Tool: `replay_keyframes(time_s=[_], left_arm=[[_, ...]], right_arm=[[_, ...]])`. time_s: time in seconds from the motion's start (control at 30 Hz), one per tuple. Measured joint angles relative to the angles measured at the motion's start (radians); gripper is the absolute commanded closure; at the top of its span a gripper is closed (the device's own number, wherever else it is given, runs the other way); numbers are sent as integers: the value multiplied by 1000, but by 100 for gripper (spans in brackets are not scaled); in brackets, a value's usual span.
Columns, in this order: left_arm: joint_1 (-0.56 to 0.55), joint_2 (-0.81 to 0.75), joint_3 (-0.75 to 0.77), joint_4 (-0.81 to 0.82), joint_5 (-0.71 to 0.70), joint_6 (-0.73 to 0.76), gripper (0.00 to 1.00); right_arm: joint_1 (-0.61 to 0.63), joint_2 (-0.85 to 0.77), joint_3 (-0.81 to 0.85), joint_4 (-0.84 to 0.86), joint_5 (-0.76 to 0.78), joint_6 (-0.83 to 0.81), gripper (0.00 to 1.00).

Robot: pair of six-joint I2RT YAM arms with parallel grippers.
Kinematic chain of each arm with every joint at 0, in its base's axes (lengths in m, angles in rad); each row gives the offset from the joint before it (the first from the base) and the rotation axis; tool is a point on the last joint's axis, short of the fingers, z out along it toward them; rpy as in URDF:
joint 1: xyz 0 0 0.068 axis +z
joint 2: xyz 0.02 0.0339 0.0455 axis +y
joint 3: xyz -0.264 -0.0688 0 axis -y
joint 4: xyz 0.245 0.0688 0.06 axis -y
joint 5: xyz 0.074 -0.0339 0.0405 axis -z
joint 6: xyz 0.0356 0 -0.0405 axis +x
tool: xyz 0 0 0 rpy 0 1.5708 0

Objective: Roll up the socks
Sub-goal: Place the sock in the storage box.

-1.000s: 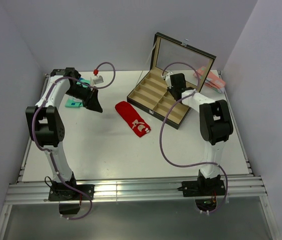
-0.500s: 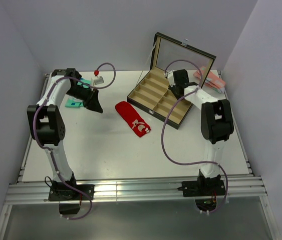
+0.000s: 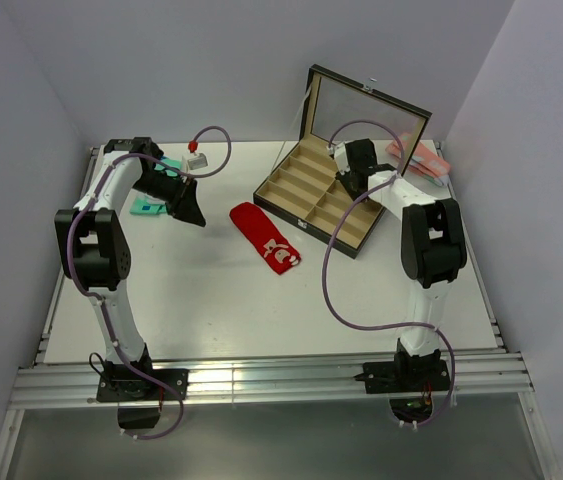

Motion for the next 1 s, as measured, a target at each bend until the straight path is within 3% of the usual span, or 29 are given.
replay_keyframes(time_s=[1.0], left_arm=[[0,0,0,0,-5,5,74]], right_arm=[[7,27,53,-120,-70,16,100]])
